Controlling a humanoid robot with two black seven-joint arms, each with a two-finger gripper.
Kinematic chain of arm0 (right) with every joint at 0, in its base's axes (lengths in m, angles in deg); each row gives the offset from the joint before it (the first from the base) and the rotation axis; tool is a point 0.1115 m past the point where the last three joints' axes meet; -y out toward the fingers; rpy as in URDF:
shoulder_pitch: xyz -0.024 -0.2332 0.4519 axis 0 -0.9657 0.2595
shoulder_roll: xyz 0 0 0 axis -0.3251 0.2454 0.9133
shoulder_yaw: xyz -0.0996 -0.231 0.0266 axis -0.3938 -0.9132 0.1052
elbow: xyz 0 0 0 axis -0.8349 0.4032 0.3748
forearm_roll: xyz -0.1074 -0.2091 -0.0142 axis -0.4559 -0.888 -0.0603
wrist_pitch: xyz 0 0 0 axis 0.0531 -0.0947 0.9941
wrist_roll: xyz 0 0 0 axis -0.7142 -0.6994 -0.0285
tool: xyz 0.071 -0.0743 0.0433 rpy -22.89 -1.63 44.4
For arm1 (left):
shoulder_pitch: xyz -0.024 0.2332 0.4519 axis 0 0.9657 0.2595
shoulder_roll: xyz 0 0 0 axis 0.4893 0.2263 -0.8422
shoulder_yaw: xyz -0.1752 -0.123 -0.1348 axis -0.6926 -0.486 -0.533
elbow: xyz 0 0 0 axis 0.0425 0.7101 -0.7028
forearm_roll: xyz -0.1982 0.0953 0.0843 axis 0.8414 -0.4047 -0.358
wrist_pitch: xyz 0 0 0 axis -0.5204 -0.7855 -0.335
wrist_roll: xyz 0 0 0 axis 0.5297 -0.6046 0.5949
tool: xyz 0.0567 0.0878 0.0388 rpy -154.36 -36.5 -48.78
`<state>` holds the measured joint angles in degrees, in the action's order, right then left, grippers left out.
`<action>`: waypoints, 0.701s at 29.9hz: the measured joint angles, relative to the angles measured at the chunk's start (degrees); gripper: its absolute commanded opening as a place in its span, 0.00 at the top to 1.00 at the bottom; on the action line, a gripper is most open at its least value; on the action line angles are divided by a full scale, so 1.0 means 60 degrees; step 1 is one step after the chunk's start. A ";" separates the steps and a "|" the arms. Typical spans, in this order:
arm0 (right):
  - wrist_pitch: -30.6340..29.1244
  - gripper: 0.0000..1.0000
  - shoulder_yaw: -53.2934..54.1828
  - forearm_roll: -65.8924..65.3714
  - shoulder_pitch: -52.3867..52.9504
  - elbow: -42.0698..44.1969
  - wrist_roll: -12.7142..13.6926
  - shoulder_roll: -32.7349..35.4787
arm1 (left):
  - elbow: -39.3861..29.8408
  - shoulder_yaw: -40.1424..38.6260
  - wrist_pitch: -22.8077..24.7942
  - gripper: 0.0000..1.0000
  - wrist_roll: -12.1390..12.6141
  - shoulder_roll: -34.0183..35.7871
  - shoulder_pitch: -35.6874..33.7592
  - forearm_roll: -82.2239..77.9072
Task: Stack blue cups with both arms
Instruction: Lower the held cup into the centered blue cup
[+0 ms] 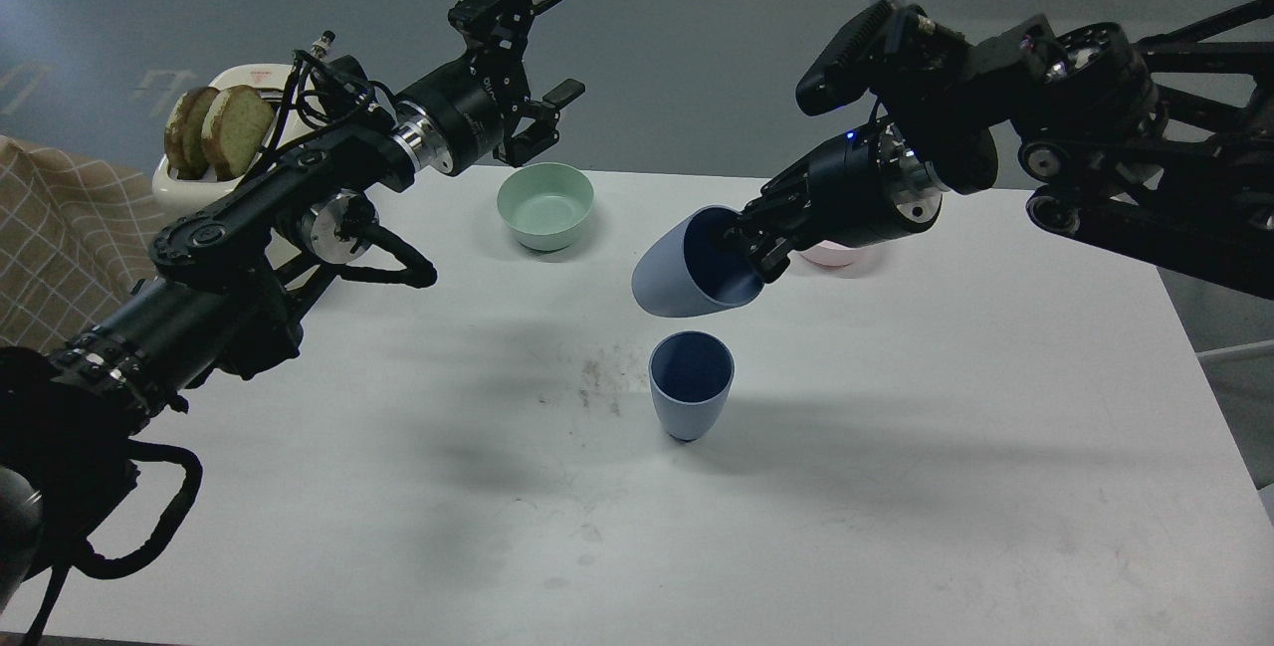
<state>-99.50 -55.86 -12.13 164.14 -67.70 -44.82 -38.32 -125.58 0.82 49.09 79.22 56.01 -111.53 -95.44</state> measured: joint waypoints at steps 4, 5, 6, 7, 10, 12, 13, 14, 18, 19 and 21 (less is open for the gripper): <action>0.0000 1.00 -0.0390 -0.0107 0.0092 -0.0159 0.0000 -0.0157 | 0.0000 -0.0011 -0.0001 0.02 0.0000 0.0023 0.0000 0.0001; 0.0000 1.00 -0.0453 -0.0139 0.0099 -0.0210 0.0001 -0.0175 | 0.0000 -0.0011 0.0002 0.02 0.0000 0.0023 0.0000 0.0001; 0.0000 1.00 -0.0508 -0.0166 0.0108 -0.0280 0.0000 -0.0195 | 0.0000 -0.0011 0.0006 0.02 -0.0001 0.0029 0.0000 0.0001; 0.0000 1.00 -0.0531 -0.0176 0.0108 -0.0317 0.0000 -0.0206 | 0.0000 -0.0011 0.0010 0.02 -0.0002 0.0030 0.0000 0.0002; 0.0000 1.00 -0.0570 -0.0177 0.0134 -0.0362 0.0000 -0.0204 | -0.0003 -0.0003 0.0013 0.02 -0.0009 0.0044 0.0010 0.0002; 0.0000 1.00 -0.0615 -0.0168 0.0152 -0.0370 0.0001 -0.0182 | -0.0003 0.0001 0.0013 0.02 -0.0010 0.0061 0.0021 0.0002; 0.0000 1.00 -0.0672 -0.0170 0.0155 -0.0377 0.0002 -0.0177 | -0.0003 0.0001 0.0013 0.02 -0.0010 0.0066 0.0021 0.0002; 0.0000 1.00 -0.0733 -0.0178 0.0155 -0.0392 0.0000 -0.0177 | -0.0003 0.0001 0.0013 0.02 -0.0010 0.0067 0.0021 0.0002; -0.0001 1.00 -0.0835 -0.0224 0.0155 -0.0420 0.0002 -0.0246 | -0.0004 -0.0009 0.0014 0.02 -0.0011 0.0067 0.0021 0.0002; -0.0001 1.00 -0.0847 -0.0232 0.0155 -0.0420 0.0001 -0.0272 | -0.0005 -0.0024 0.0014 0.02 -0.0011 0.0067 0.0021 0.0002; -0.0003 1.00 -0.0861 -0.0256 0.0132 -0.0417 0.0001 -0.0311 | -0.0010 -0.0091 0.0014 0.02 -0.0011 0.0069 0.0024 0.0002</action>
<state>-99.52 -61.03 -13.67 164.93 -70.20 -44.82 -40.19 -125.64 0.28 49.17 79.15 56.43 -111.39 -95.42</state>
